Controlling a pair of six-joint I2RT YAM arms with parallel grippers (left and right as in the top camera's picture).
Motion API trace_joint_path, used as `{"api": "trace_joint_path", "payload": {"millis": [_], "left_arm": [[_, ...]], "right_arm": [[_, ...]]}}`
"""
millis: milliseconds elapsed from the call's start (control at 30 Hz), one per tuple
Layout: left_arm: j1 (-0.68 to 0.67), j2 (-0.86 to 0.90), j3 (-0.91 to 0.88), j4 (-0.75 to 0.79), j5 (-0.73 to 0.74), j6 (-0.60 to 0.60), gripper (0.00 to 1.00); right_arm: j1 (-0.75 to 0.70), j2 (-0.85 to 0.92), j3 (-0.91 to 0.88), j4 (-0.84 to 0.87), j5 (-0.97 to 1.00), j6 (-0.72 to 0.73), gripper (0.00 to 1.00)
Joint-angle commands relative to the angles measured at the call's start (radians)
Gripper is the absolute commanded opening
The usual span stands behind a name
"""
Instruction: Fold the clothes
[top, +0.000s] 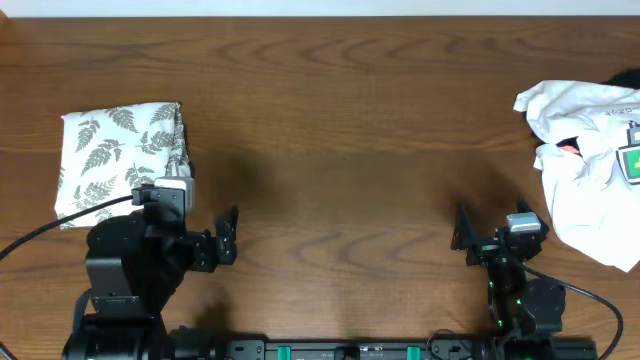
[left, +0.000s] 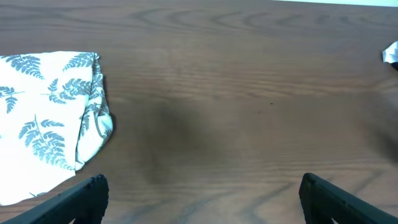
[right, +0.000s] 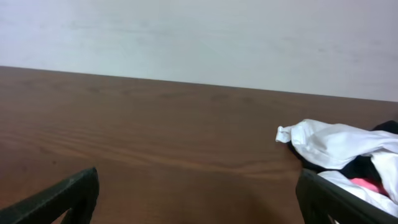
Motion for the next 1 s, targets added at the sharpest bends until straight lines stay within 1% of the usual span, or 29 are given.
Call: {"api": "trace_joint_path", "payload": {"millis": [0,533,667,733,867,967], "left_arm": [[-0.004,-0.005,0.000,0.000,0.010,0.010,0.98],[-0.004,-0.018,-0.005,-0.003,0.010,0.010,0.98],[-0.004,-0.084,-0.026,-0.003,0.010,0.010,0.98],[-0.004,-0.137,-0.063,-0.003,0.010,0.010,0.98],[-0.004,-0.246,-0.160,-0.002,-0.032,0.010,0.98],[-0.004,-0.327,-0.259,0.032,-0.040,0.010,0.98]], "right_arm": [[0.009,-0.007,-0.002,-0.005,0.007,-0.019,0.99],[0.009,-0.007,-0.002,-0.005,0.007,-0.019,0.99],[0.009,-0.006,-0.002,-0.005,0.007,-0.019,0.99],[0.009,-0.007,-0.002,-0.005,0.007,-0.019,0.99],[0.009,-0.007,-0.002,-0.005,0.007,-0.019,0.99],[0.009,-0.007,-0.002,-0.004,0.007,-0.019,0.99]]}}
